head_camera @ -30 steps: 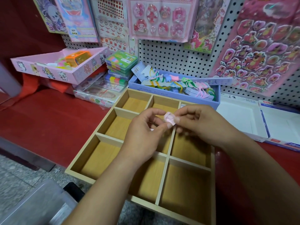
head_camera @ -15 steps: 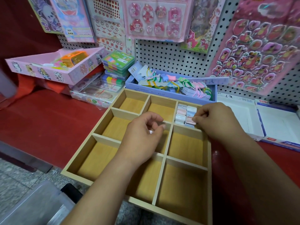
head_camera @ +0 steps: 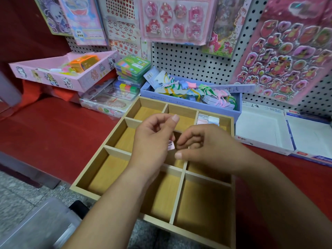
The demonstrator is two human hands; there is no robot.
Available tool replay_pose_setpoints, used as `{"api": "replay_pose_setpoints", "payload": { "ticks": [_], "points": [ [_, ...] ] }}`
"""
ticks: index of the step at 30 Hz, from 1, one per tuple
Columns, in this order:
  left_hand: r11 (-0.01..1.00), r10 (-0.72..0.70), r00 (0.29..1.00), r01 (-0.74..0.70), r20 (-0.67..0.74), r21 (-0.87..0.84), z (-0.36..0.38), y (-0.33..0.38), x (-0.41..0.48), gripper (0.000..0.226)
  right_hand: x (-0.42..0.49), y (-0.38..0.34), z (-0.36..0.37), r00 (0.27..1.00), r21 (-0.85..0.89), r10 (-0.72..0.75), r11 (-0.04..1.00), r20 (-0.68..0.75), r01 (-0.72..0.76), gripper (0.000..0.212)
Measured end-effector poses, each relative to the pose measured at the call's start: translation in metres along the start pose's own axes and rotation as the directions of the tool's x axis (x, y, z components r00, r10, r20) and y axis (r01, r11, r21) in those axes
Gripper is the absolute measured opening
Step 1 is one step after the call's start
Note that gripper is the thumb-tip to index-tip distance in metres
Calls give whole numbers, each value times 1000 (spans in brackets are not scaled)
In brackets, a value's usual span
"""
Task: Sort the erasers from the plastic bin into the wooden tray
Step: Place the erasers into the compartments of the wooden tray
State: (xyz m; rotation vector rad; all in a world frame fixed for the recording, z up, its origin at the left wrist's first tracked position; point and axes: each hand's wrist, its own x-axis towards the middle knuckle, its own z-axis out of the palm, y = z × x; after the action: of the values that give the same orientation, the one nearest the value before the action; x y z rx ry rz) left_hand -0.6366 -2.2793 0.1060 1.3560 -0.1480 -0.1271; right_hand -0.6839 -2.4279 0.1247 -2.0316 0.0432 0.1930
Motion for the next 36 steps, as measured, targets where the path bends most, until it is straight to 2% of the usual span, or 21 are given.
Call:
{"api": "replay_pose_setpoints", "payload": {
  "ticks": [2,5,10,14,19,22,24,26,31,33,36],
  "points": [
    [995,-35,999,34,-16,-97,2,1,0,11,1,-3,11,1000,91,-11,996,-11,12,25],
    [989,-51,998,45,-45,-140,3,1,-1,12,1,-7,19,998,179,12,984,-64,-1,22],
    [998,-25,997,21,-67,-67,3,-2,-1,12,0,-9,23,994,201,64,979,-87,-45,18],
    [999,-9,1000,8,-30,-42,4,-3,-2,12,-1,-7,21,991,269,80,962,-105,-49,8],
    [998,-30,998,34,-63,54,2,-5,1,10,2,-6,10,988,384,120,921,-98,-74,14],
    [983,-76,996,83,-49,166,-4,-9,3,25,5,7,-12,958,281,129,958,-254,-54,15],
    [964,-67,998,65,-1,258,-8,-13,4,29,6,21,-27,900,100,112,992,-421,-76,11],
    [937,-54,998,35,45,348,-11,-16,4,27,7,32,-37,851,-83,51,990,-523,-110,6],
    [902,10,994,-57,113,427,-10,-16,2,18,4,34,-39,892,-334,-59,937,-449,-105,3],
    [875,13,988,-86,154,477,-9,-18,0,16,5,29,-35,911,-357,-49,928,-408,-110,6],
    [890,19,983,-100,183,444,-7,-16,-1,16,11,27,-34,912,-344,-3,927,-410,-152,10]
  ]
}}
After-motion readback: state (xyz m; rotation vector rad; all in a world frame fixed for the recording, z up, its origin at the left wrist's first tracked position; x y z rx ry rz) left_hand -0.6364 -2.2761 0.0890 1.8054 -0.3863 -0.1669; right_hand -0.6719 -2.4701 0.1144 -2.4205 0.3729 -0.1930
